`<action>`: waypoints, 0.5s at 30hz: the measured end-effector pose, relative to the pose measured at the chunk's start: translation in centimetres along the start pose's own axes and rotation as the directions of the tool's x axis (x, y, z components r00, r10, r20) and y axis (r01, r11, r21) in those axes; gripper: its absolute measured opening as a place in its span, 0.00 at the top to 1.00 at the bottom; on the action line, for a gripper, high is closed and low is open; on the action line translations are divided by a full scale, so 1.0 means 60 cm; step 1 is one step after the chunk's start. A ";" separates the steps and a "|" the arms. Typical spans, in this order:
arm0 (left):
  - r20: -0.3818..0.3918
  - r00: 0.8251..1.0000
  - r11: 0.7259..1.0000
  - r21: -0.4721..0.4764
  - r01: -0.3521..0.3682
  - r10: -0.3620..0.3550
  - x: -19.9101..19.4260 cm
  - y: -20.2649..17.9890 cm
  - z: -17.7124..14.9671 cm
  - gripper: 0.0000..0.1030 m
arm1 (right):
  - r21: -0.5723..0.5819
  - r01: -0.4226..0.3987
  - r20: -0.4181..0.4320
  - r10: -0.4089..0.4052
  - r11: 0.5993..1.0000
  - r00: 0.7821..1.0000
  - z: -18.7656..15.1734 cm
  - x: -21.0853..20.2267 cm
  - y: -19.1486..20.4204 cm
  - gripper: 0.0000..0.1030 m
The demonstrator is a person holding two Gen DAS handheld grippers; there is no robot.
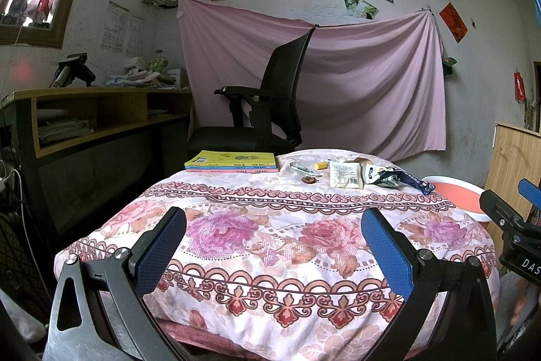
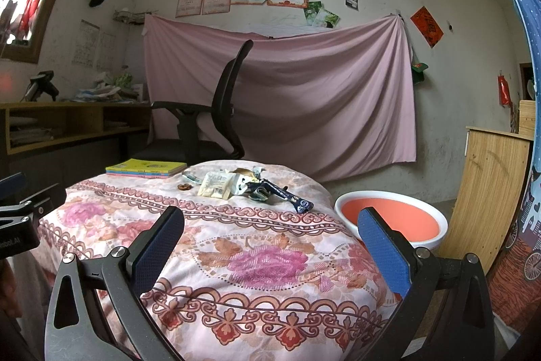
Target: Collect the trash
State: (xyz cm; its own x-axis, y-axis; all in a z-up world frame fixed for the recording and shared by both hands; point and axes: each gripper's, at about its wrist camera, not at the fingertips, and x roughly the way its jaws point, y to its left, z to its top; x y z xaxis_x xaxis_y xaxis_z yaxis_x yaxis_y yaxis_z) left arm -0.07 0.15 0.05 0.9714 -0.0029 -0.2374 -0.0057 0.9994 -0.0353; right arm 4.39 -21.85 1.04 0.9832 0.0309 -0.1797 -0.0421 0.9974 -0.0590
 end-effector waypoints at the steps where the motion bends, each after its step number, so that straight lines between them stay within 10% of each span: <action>1: 0.000 1.000 1.000 0.000 0.000 0.000 0.000 0.000 0.000 0.01 | 0.000 -0.001 -0.001 0.001 1.000 1.000 0.000 0.001 0.000 0.00; 15: 0.001 1.000 1.000 -0.001 0.000 0.000 0.000 0.000 0.000 0.01 | -0.001 -0.001 -0.002 0.001 1.000 1.000 0.000 0.000 0.000 0.00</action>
State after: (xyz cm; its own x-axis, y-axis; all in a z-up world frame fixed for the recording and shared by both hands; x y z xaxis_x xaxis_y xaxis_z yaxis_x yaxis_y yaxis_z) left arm -0.06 0.15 0.03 0.9715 -0.0033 -0.2369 -0.0055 0.9993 -0.0364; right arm 4.42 -21.88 1.06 0.9828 0.0318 -0.1821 -0.0433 0.9973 -0.0593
